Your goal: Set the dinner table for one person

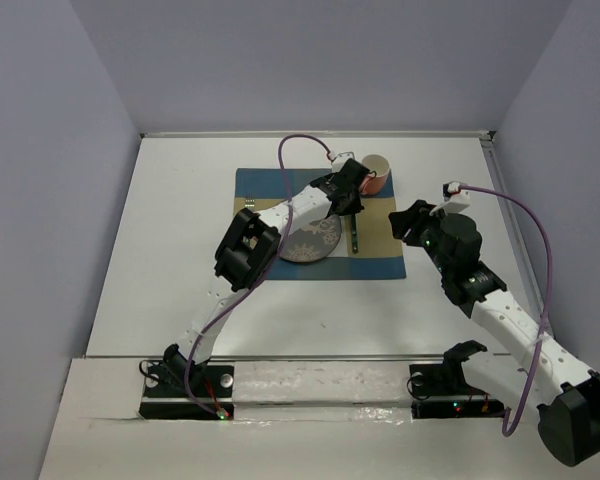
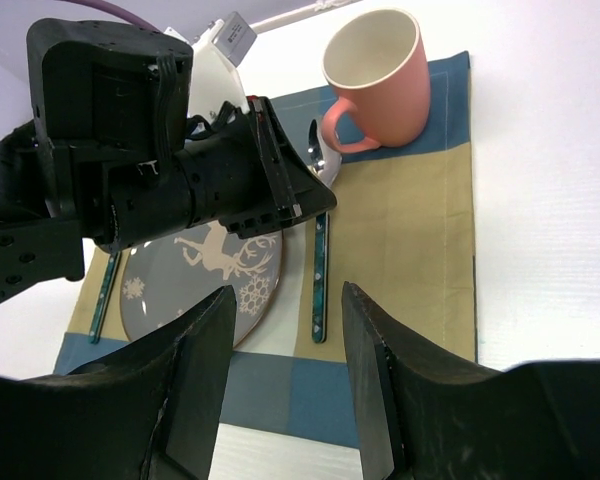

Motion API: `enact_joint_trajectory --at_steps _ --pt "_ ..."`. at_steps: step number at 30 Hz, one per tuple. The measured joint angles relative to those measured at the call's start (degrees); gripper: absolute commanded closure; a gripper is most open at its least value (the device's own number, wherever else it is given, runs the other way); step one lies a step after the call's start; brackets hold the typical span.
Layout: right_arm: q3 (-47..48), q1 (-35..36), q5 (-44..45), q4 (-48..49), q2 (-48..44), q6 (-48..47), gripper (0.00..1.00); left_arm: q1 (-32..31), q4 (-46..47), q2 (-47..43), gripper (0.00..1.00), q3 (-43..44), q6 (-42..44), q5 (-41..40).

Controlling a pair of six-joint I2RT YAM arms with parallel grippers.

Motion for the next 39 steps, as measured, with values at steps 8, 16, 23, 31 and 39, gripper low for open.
enact_joint_trajectory --at_steps 8,16,23,31,39 --pt "0.0 0.0 0.0 0.0 0.5 0.0 0.48 0.0 -0.5 0.0 0.6 0.0 0.7 -1.3" --pt "0.0 0.0 0.0 0.0 0.5 0.0 0.48 0.0 -0.4 0.1 0.6 0.0 1.1 -1.2" --pt "0.0 0.0 0.0 0.0 0.5 0.0 0.48 0.0 1.0 -0.6 0.37 -1.7 1.7 -1.5" --pt "-0.7 0.0 0.4 -0.6 -5.0 -0.1 0.47 -0.9 6.3 -21.6 0.24 -20.4 7.2 -5.6" --pt "-0.9 0.0 2.2 -0.2 -20.8 0.2 0.0 -3.2 18.6 -63.8 0.01 -47.6 14.4 -12.9"
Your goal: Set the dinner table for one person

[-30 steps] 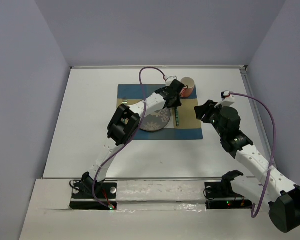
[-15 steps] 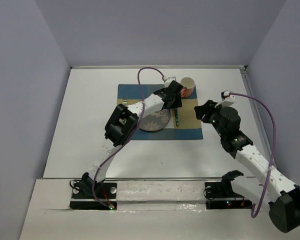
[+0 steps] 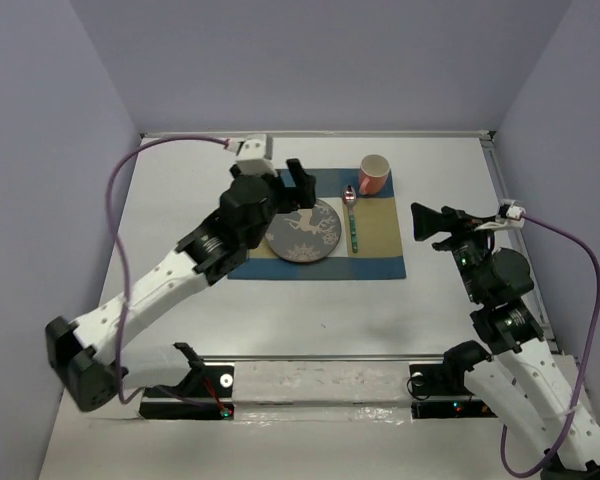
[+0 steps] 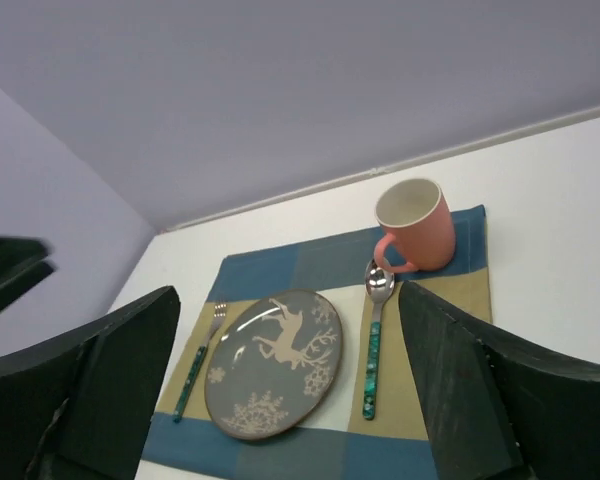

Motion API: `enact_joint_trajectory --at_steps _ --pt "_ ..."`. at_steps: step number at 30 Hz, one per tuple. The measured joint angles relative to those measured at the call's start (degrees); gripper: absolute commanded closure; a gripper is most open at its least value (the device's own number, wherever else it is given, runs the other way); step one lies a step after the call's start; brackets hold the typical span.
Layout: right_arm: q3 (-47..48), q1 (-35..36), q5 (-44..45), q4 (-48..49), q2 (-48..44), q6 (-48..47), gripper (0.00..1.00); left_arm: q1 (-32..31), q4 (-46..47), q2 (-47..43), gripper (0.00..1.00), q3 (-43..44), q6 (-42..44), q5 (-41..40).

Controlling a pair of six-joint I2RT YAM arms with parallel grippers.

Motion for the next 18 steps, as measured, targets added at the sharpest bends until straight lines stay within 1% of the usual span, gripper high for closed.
enact_joint_trajectory --at_steps 2,4,7,10,13,16,18 --pt "0.8 0.0 0.0 -1.0 -0.7 0.7 0.0 0.1 1.0 -9.3 0.01 -4.9 1.5 -2.8" --pt "1.9 0.0 -0.3 -2.2 -0.7 1.0 0.0 0.2 1.4 -16.2 0.01 -7.9 2.9 -4.9" --pt "5.0 0.0 -0.4 -4.5 -0.9 0.9 0.0 0.3 0.8 -24.3 0.01 -10.4 5.6 -7.1" --pt "9.8 0.0 -0.2 -6.9 -0.3 -0.5 0.0 0.3 0.9 -32.8 0.01 -10.6 9.3 -8.1" --pt "13.4 0.0 0.9 -8.0 -0.5 -1.4 0.0 0.3 1.3 -38.5 0.01 -10.6 11.6 -8.8" --pt "14.0 0.0 2.9 -8.2 -1.4 -1.8 0.0 0.3 2.1 -42.2 0.01 -11.2 12.9 -8.9" --pt "14.0 0.0 4.0 -8.6 -1.4 -1.9 0.0 0.3 2.4 -43.6 0.01 -13.2 13.5 -9.0"
